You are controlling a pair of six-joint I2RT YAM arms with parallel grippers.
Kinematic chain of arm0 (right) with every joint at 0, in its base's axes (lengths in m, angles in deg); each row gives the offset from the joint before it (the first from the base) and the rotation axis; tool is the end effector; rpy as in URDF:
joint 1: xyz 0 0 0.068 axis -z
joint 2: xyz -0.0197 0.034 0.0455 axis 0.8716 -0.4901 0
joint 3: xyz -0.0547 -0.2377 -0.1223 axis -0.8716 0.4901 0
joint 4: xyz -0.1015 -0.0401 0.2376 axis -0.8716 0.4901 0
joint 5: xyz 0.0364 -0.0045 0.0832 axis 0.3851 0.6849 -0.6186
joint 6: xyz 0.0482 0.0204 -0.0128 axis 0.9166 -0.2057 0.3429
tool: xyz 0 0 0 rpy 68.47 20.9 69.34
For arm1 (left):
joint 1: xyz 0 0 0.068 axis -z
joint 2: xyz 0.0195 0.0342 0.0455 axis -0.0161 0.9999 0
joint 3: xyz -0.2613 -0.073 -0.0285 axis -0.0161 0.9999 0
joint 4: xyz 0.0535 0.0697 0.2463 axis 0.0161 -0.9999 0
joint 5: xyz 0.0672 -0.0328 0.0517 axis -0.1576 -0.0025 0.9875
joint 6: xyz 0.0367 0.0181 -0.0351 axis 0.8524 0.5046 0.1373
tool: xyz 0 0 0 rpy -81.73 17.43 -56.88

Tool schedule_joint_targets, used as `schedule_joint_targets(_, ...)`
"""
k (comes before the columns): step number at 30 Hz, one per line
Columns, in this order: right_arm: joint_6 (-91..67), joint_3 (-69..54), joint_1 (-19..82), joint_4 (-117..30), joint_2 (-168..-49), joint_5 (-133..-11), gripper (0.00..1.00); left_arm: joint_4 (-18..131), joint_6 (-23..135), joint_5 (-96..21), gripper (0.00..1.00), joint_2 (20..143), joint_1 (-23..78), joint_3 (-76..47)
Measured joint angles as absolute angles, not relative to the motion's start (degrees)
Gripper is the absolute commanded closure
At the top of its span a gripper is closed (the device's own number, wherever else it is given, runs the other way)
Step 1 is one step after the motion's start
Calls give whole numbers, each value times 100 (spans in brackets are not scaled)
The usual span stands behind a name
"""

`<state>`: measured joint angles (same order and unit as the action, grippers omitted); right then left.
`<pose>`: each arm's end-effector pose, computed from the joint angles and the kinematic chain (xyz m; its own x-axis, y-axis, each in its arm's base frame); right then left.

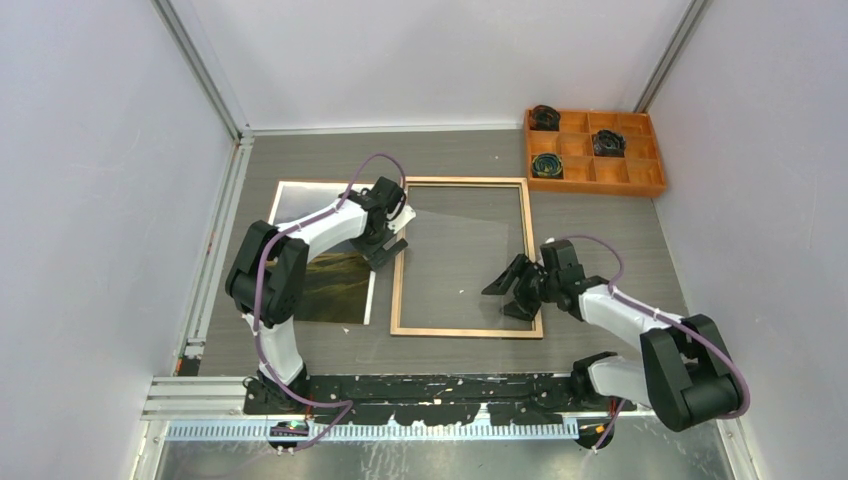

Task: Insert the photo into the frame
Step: Pick up the photo frame item from the photo frame.

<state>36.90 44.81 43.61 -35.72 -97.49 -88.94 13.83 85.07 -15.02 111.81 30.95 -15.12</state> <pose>0.1896 0.0737 0.1385 -0.8506 0.5242 -0.0408 0.3661 0.6463 0.6695 0.3159 -0.1723 0.1807 -0.6691 0.7167 -0.1964 0.6510 0.6928 0.3101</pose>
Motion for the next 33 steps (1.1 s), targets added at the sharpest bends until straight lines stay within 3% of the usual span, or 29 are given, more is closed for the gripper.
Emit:
schedule_joint_targets(6, 3985, 5165, 4348, -4477, -9158, -8936, 41, 1330, 8489, -1596, 0, 11181, 3092, -1512)
schedule_joint_targets(14, 4359, 5283, 4346, -5754, -8940, -9120, 42, 1195, 8470, -1760, 0, 11157, 3092, -1512)
schedule_joint_targets(26, 5067, 5226, 4346, -8001, -11115, -9939, 42, 1116, 8463, -1852, 0, 11157, 3092, -1525)
schedule_joint_targets(27, 5185, 5224, 4346, -8300, -11355, -10059, 44, 1114, 8463, -1854, 0, 11157, 3092, -1525)
schedule_joint_targets(30, 5569, 5224, 4346, -9284, -12000, -10337, 66, 1107, 8463, -1858, 0, 11157, 3092, -1525)
schedule_joint_targets(33, 5991, 5222, 4346, -10212, -12551, -10542, 69, 1107, 8467, -1869, 0, 11157, 3090, -1525)
